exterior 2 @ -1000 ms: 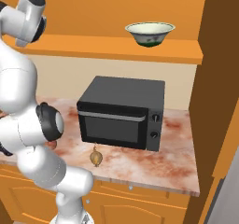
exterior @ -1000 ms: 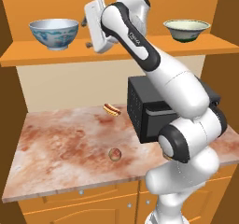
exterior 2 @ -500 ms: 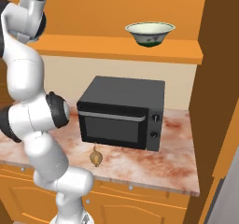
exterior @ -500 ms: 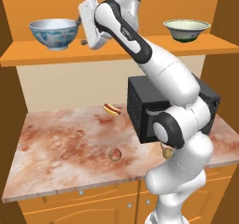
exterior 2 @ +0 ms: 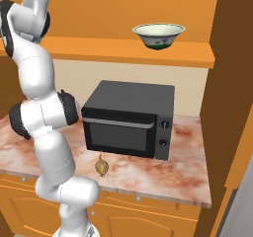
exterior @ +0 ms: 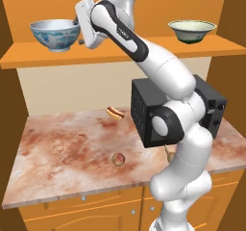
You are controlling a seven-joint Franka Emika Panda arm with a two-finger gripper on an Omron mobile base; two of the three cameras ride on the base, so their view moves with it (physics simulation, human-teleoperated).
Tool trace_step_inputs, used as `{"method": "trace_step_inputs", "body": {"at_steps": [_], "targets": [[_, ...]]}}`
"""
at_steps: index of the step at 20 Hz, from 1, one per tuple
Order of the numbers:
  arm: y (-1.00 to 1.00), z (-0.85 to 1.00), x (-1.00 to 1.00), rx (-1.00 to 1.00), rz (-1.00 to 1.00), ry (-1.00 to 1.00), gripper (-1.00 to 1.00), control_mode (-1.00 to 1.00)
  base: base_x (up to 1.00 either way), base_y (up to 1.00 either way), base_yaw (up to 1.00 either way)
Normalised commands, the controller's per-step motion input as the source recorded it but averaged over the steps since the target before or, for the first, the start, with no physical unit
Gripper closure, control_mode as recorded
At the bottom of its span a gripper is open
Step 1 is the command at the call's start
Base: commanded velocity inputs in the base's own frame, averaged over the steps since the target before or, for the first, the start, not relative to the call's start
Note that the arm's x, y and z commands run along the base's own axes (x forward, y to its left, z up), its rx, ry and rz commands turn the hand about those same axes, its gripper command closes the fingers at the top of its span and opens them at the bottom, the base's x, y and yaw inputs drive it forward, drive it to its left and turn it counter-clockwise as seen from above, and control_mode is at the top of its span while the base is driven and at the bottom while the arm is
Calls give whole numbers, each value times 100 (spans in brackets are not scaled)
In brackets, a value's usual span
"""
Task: Pick both bowls and place them on the counter. Then place the peach in one bowl and place the onion in the other bowl.
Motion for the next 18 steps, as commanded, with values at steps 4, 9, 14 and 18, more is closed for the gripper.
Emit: {"method": "trace_step_inputs", "body": {"at_steps": [4, 9, 14, 18], "targets": [[10, -2, 37, -2, 0, 1, -100, -100, 0, 0, 0], [8, -8, 38, -5, 0, 4, -100, -100, 0, 0, 0], [11, -4, 38, -3, 0, 5, -100, -100, 0, 0, 0], [10, 0, 36, -1, 0, 3, -100, -100, 0, 0, 0]]}}
